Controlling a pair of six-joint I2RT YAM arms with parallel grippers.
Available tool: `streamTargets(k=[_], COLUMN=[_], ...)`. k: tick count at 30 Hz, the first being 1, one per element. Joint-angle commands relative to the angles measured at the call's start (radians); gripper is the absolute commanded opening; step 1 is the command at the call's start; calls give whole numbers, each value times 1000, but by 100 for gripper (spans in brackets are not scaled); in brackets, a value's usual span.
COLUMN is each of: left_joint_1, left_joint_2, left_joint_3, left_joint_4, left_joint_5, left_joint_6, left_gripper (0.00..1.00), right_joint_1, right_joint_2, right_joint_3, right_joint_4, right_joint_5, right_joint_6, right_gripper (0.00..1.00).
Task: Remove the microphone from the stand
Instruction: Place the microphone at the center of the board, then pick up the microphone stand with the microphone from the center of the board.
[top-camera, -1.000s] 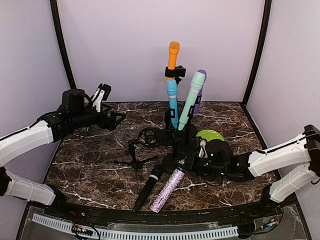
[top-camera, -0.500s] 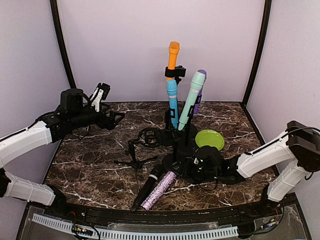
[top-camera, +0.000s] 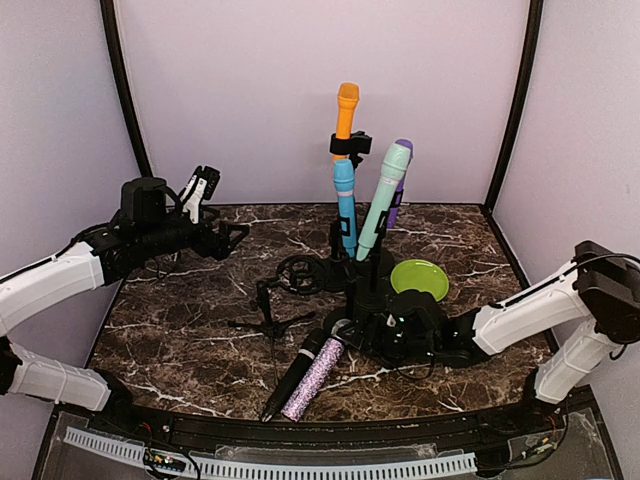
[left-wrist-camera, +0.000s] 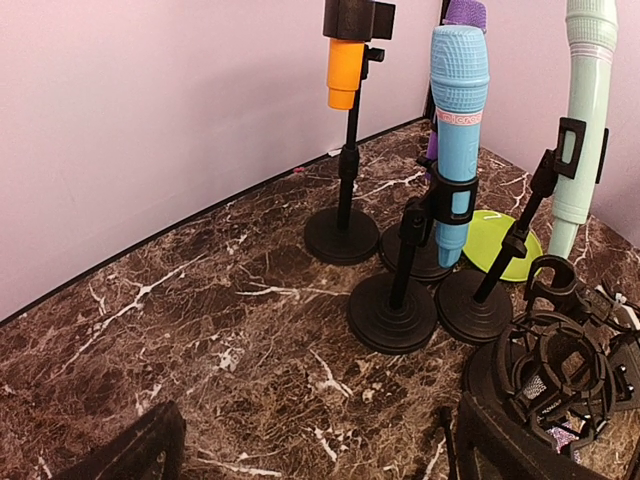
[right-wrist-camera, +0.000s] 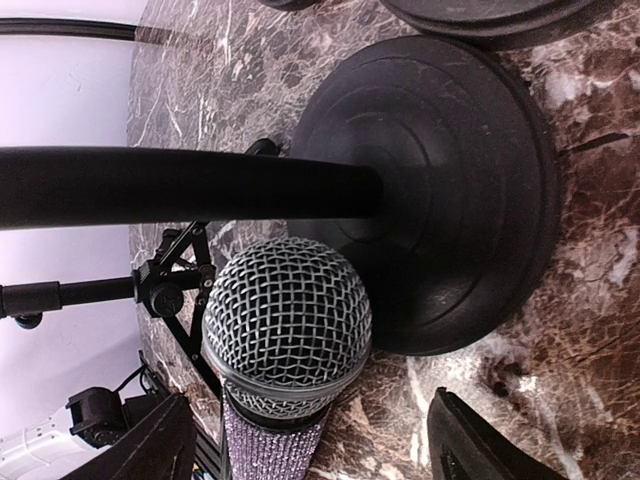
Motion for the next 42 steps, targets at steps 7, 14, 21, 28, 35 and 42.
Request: streamTargets(k=[7,14,21,28,35,42], left_joint_1=[-3,-3,-3,-2,-6,-117], left_joint_2=[-21,-34,-69,-79,-65,-8], left_joint_3=[-13,-12,-31,-28,-6,84], left_joint_4=[14,13,35,34,62,24], left_joint_5=[-16,-43,-88,-100,69,96], left_joint_6=[13,6,11,54,44,91], left_gripper=[96,96,95,93,87,86], right_joint_1=[9,-24,-164,-354,-519,-551], right_joint_2=[-111,-201,-433,-443,-367,-329], right_joint_3=[8,55,92,225,221,195], right_joint_4=[-112,-271,-394,-357,-156,-116], right_joint_5=[123,219,260,9,-387,-350], right_joint_6=[-41,-156,-438,-834,-974,-1075], right_gripper=[87,90,98,99,98,88])
